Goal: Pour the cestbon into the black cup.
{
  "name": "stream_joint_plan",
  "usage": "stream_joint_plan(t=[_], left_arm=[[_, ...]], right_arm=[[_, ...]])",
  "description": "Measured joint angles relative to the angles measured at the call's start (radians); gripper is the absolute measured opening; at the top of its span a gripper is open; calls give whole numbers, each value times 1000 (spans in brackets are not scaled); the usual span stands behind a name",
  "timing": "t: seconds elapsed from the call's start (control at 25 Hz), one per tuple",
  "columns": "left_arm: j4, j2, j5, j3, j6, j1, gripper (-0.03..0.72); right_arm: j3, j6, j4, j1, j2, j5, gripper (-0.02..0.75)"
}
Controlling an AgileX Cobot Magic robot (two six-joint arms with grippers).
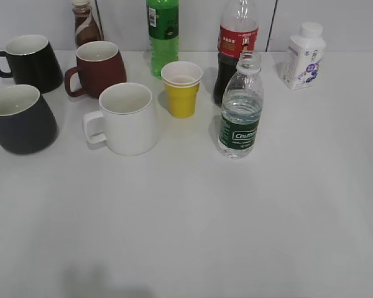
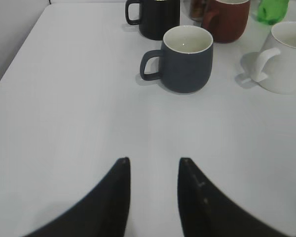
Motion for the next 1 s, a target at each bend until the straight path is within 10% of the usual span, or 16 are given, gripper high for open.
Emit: stream_joint_plan(t=[1.0], left_arm=[[0, 0, 0, 0, 0, 0, 248]], right_arm=[[0, 0, 0, 0, 0, 0, 589]])
